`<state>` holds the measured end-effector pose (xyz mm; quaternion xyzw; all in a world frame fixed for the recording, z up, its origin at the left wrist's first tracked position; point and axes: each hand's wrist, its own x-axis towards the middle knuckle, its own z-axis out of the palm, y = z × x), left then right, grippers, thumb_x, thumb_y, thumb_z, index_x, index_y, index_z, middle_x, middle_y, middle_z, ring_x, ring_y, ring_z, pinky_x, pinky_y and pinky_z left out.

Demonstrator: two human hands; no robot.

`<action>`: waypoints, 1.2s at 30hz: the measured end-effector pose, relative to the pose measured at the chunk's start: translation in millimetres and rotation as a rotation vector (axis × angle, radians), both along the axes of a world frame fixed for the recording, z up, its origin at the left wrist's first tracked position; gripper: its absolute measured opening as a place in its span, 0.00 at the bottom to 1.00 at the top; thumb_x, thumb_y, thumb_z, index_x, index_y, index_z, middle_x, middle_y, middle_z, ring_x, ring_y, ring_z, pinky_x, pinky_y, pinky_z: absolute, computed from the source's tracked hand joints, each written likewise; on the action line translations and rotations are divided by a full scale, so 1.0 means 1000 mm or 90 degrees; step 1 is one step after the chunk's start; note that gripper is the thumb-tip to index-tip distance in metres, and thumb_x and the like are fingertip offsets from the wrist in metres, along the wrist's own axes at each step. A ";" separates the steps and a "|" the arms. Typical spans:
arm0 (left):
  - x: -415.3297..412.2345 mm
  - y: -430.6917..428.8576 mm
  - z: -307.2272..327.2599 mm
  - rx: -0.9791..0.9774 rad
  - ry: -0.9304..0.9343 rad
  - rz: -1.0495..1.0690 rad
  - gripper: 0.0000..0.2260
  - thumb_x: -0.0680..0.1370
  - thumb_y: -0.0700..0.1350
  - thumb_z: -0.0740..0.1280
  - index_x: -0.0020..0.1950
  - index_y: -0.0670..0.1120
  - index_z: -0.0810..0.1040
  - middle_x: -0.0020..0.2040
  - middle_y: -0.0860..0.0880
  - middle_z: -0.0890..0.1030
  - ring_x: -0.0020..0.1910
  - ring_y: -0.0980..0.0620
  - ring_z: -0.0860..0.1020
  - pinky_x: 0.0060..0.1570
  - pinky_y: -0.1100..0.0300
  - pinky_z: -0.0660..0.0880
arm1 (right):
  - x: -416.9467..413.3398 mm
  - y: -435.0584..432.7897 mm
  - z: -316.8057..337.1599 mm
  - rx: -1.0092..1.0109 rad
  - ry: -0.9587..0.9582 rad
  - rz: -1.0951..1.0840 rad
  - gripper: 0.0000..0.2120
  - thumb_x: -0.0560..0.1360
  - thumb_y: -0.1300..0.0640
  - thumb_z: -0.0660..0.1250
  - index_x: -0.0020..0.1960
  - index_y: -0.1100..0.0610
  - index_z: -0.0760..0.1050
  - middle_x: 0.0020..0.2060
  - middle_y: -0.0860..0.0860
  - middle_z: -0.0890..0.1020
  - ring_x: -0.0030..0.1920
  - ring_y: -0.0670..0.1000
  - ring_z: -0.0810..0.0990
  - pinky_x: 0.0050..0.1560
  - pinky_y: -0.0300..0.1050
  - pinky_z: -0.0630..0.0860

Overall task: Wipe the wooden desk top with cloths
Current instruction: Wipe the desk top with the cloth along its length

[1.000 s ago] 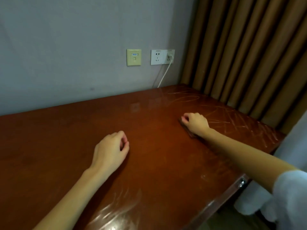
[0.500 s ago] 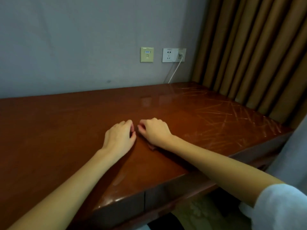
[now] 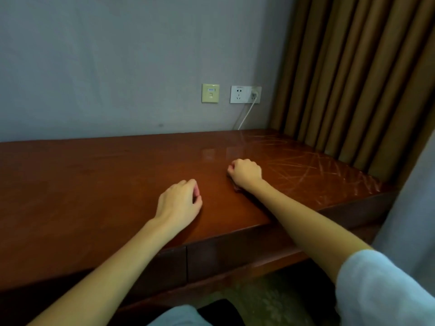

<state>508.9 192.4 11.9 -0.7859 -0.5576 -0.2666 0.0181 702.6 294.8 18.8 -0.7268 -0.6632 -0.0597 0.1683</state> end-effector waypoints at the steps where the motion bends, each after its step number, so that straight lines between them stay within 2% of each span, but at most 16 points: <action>1: 0.005 -0.002 -0.002 0.008 -0.005 0.003 0.02 0.79 0.49 0.62 0.47 0.52 0.71 0.44 0.54 0.74 0.43 0.54 0.73 0.38 0.62 0.67 | -0.010 -0.001 -0.001 0.006 -0.001 0.003 0.17 0.79 0.49 0.56 0.54 0.56 0.79 0.48 0.55 0.83 0.48 0.58 0.81 0.45 0.48 0.76; 5: 0.010 -0.003 -0.008 0.035 -0.020 0.033 0.03 0.78 0.50 0.62 0.46 0.53 0.70 0.43 0.54 0.74 0.44 0.53 0.75 0.37 0.60 0.67 | -0.041 -0.039 -0.002 0.005 0.003 0.103 0.16 0.80 0.48 0.56 0.53 0.55 0.78 0.46 0.54 0.82 0.46 0.57 0.81 0.44 0.48 0.76; 9: 0.007 -0.004 -0.009 0.045 -0.023 0.043 0.03 0.78 0.50 0.63 0.47 0.53 0.72 0.44 0.53 0.75 0.44 0.51 0.76 0.37 0.60 0.67 | -0.037 -0.105 -0.003 -0.006 0.003 0.221 0.12 0.79 0.47 0.56 0.44 0.52 0.74 0.42 0.55 0.80 0.42 0.58 0.79 0.40 0.48 0.73; 12: 0.007 -0.007 -0.009 0.053 -0.024 0.038 0.03 0.78 0.50 0.63 0.48 0.52 0.73 0.43 0.54 0.76 0.42 0.53 0.74 0.36 0.61 0.66 | -0.007 -0.133 -0.001 -0.021 -0.003 0.198 0.12 0.80 0.46 0.56 0.41 0.50 0.68 0.36 0.50 0.76 0.37 0.55 0.76 0.37 0.44 0.68; 17: 0.008 -0.008 -0.010 0.056 -0.014 0.037 0.03 0.79 0.49 0.62 0.49 0.52 0.72 0.44 0.54 0.75 0.41 0.55 0.72 0.35 0.63 0.66 | 0.065 -0.109 0.004 -0.033 0.010 0.035 0.14 0.80 0.47 0.57 0.48 0.53 0.77 0.41 0.51 0.80 0.44 0.55 0.80 0.41 0.44 0.70; 21: 0.009 -0.008 -0.010 0.055 -0.003 0.039 0.03 0.79 0.49 0.62 0.49 0.51 0.72 0.43 0.53 0.75 0.41 0.55 0.73 0.35 0.63 0.67 | 0.074 -0.069 0.002 0.005 0.035 -0.013 0.15 0.79 0.48 0.58 0.53 0.55 0.79 0.46 0.55 0.82 0.49 0.58 0.80 0.43 0.46 0.72; 26: 0.008 -0.007 -0.011 0.054 0.002 0.034 0.03 0.79 0.49 0.62 0.49 0.51 0.73 0.43 0.54 0.75 0.40 0.55 0.73 0.34 0.64 0.67 | 0.047 -0.039 0.004 0.008 0.050 -0.012 0.16 0.79 0.48 0.59 0.57 0.55 0.79 0.49 0.55 0.83 0.49 0.57 0.81 0.46 0.46 0.75; 30: 0.008 -0.005 -0.011 0.052 -0.006 0.032 0.03 0.79 0.50 0.62 0.49 0.52 0.73 0.43 0.54 0.76 0.42 0.54 0.75 0.35 0.62 0.70 | 0.021 -0.055 0.001 0.002 0.027 0.069 0.16 0.79 0.47 0.58 0.59 0.54 0.78 0.49 0.54 0.83 0.50 0.57 0.81 0.45 0.45 0.73; 32: 0.008 -0.005 -0.011 0.051 -0.006 0.035 0.03 0.79 0.50 0.62 0.49 0.52 0.73 0.44 0.54 0.76 0.42 0.54 0.75 0.35 0.62 0.70 | 0.012 -0.073 -0.001 0.006 0.020 0.144 0.14 0.79 0.45 0.58 0.52 0.51 0.79 0.44 0.52 0.83 0.45 0.55 0.81 0.41 0.44 0.73; 34: 0.008 -0.006 -0.011 0.051 -0.006 0.035 0.03 0.79 0.50 0.63 0.49 0.52 0.73 0.44 0.54 0.76 0.42 0.54 0.75 0.35 0.62 0.70 | 0.013 -0.097 -0.002 0.000 0.028 0.216 0.12 0.79 0.46 0.58 0.40 0.47 0.73 0.35 0.49 0.80 0.36 0.51 0.79 0.36 0.43 0.71; 36: 0.008 -0.006 -0.011 0.054 -0.007 0.032 0.03 0.79 0.50 0.63 0.49 0.51 0.73 0.43 0.53 0.76 0.42 0.54 0.75 0.35 0.63 0.69 | 0.024 -0.119 -0.002 -0.007 0.027 0.249 0.14 0.80 0.46 0.58 0.36 0.46 0.69 0.30 0.46 0.76 0.31 0.48 0.75 0.32 0.43 0.70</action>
